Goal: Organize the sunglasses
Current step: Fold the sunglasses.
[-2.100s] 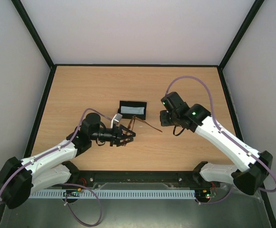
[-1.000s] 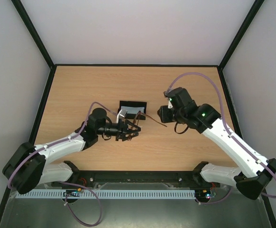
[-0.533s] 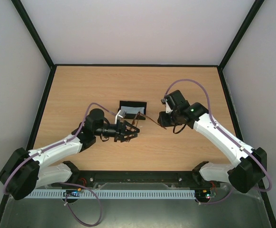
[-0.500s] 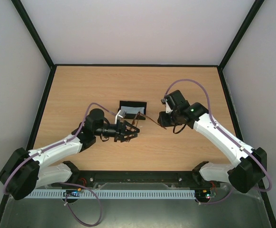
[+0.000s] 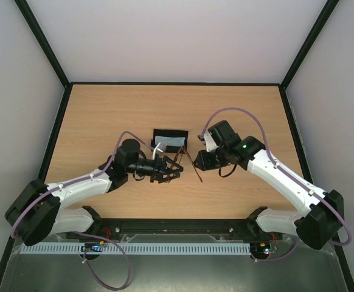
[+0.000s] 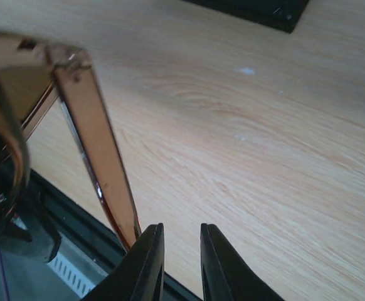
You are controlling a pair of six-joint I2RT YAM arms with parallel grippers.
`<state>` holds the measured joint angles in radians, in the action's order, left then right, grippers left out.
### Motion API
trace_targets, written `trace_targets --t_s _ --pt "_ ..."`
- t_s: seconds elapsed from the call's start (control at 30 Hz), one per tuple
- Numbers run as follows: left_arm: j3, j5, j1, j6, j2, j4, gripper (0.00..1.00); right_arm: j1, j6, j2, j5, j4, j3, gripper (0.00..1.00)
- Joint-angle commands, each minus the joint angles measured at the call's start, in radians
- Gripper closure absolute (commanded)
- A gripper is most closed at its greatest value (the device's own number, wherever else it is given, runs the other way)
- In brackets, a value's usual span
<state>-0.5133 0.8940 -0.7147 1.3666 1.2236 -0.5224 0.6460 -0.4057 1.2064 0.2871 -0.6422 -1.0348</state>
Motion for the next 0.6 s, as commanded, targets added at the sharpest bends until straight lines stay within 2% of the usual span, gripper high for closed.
trace_targets --t_s 0.0,0.57 --pt "-0.052 0.003 -0.013 0.004 0.028 -0.078 0.77 0.033 -0.014 -0.018 0.032 0.006 0.021 0.81" --pt "-0.086 -0.008 -0.058 0.031 0.12 -0.155 0.77 0.12 -0.107 0.016 0.066 0.125 -0.022 0.82"
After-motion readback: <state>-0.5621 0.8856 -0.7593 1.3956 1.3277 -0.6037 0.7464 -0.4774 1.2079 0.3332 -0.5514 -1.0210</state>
